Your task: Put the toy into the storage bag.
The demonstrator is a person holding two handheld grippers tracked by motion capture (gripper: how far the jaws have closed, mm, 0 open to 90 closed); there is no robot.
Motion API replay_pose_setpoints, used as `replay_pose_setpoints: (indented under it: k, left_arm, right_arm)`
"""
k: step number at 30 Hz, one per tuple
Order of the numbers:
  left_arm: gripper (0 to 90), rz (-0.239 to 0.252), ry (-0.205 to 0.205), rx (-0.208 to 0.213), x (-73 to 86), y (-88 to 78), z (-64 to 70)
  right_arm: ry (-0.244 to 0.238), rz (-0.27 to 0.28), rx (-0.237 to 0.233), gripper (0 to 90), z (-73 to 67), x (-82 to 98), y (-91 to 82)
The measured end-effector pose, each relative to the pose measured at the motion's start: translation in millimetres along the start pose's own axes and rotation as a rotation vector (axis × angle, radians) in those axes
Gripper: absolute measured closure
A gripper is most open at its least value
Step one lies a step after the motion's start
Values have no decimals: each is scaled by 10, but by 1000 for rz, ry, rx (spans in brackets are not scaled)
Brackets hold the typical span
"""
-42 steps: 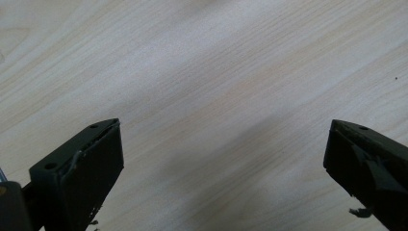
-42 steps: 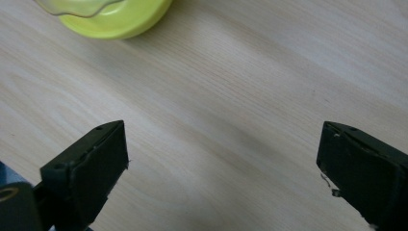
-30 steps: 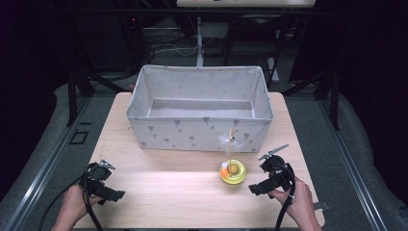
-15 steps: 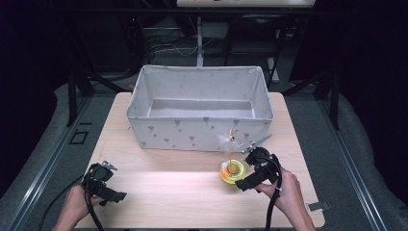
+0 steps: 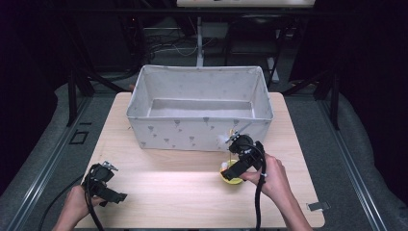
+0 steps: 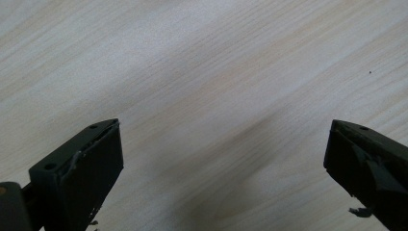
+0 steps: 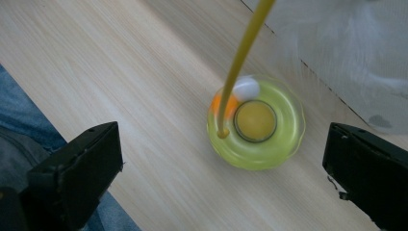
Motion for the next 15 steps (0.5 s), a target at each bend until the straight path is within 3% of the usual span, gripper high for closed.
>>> replay_pose_setpoints:
  k: [6, 10, 11, 15]
  left_arm:
    - [5, -4, 0, 6, 1, 2, 5]
    - [12, -10, 4, 10, 1, 13, 22]
    - [13, -10, 4, 10, 1, 13, 22]
    - [19, -12, 11, 13, -1, 13, 27]
  right_arm:
    - [-7, -8, 11, 4, 7, -104, -19]
    - [2, 7, 41, 196, 48, -189, -106]
    - [2, 7, 41, 196, 48, -189, -106]
    - [-4, 2, 34, 365, 41, -246, -142]
Point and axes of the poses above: each handheld gripper's, and its own axes: y roughly forward along the jaws, x roughly out of its underside, z roughly to its right, the point moved 5 cm from there along y, roughly forward along the jaws, and after that the axes turned 13 degrees about -x, right-handed, at the moved point
